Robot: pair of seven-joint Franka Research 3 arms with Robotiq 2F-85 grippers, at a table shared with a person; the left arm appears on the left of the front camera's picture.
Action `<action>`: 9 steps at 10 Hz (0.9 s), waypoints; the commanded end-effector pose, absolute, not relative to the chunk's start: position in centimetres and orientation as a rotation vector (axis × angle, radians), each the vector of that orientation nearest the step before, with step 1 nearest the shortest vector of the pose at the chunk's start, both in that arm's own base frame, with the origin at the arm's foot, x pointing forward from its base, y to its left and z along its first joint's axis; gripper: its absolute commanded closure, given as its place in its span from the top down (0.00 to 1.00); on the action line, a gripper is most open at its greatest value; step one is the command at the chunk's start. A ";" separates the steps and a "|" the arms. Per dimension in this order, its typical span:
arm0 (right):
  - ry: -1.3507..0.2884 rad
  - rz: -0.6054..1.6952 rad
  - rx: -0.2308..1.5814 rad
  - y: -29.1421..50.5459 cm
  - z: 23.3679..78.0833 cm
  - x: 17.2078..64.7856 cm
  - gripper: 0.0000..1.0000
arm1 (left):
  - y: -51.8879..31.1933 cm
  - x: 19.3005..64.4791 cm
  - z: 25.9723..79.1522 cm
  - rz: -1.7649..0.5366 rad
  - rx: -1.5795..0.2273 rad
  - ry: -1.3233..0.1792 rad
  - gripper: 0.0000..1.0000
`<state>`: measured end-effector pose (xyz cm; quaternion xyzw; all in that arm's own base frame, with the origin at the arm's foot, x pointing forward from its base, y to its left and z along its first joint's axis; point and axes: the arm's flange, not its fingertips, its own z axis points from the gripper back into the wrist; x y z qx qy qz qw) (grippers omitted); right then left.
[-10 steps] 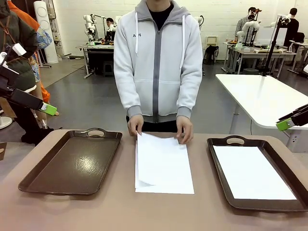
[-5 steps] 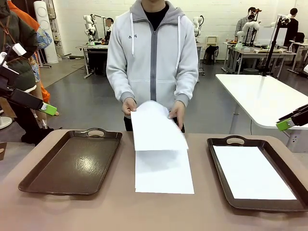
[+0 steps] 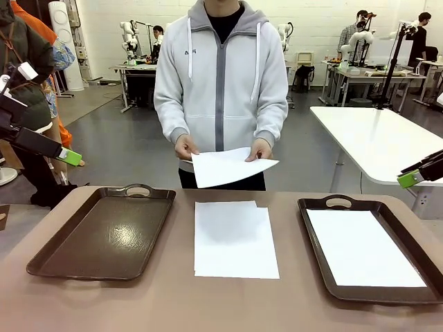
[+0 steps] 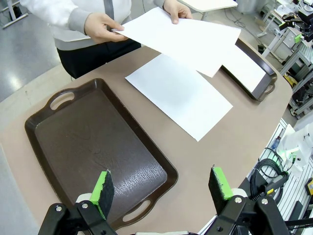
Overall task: Sort the A4 documents.
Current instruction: Receive the A4 Paper.
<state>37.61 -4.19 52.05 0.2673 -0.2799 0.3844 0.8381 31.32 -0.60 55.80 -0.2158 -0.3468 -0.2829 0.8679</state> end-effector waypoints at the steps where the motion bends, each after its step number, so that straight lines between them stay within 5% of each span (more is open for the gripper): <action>1: -0.586 0.820 0.562 -4.1 52.0 37.5 1.00 | -0.5 31.3 55.8 -0.601 -0.462 -0.729 1.00; 9: -0.586 0.820 0.562 -4.1 52.0 37.5 1.00 | -0.5 31.3 55.8 -0.601 -0.462 -0.729 1.00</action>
